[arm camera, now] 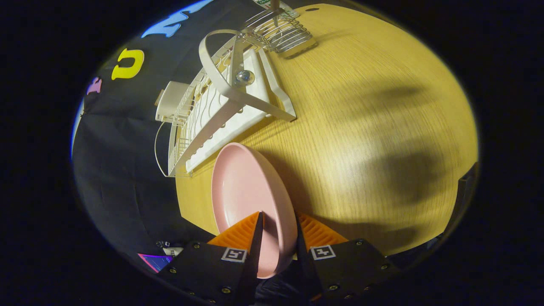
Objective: Take the plate from the dish rack, then take the spoon from the basket and place it into the plate.
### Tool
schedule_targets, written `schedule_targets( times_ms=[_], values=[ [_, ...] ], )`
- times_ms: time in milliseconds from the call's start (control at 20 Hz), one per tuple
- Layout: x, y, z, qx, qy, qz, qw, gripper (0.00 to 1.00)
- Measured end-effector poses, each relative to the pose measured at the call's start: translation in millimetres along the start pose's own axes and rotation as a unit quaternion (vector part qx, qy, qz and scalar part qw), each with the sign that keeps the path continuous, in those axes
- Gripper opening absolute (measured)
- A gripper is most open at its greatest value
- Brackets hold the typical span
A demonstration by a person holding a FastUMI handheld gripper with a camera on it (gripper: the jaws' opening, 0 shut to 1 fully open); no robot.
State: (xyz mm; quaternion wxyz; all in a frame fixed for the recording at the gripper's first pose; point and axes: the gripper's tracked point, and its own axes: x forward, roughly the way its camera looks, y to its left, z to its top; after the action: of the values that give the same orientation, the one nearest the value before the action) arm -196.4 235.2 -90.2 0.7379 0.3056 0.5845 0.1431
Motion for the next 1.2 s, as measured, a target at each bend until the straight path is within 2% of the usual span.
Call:
schedule_targets(
  times_ms=[100, 250, 300, 700, 900, 1200],
  values=[
    [-5, -6, 6, -0.01, -0.01, -0.016, 1.0, 0.49],
    [-17, -11, 16, -0.018, -0.025, -0.033, 0.999, 0.5],
    [-21, -15, 23, -0.022, -0.033, -0.04, 0.998, 0.56],
    [-59, -48, 79, -0.013, -0.119, -0.078, 0.99, 0.56],
    [-83, -54, 125, -0.032, -0.185, -0.103, 0.977, 0.56],
    [-118, -25, 200, -0.051, -0.289, -0.089, 0.952, 0.56]
  ],
)
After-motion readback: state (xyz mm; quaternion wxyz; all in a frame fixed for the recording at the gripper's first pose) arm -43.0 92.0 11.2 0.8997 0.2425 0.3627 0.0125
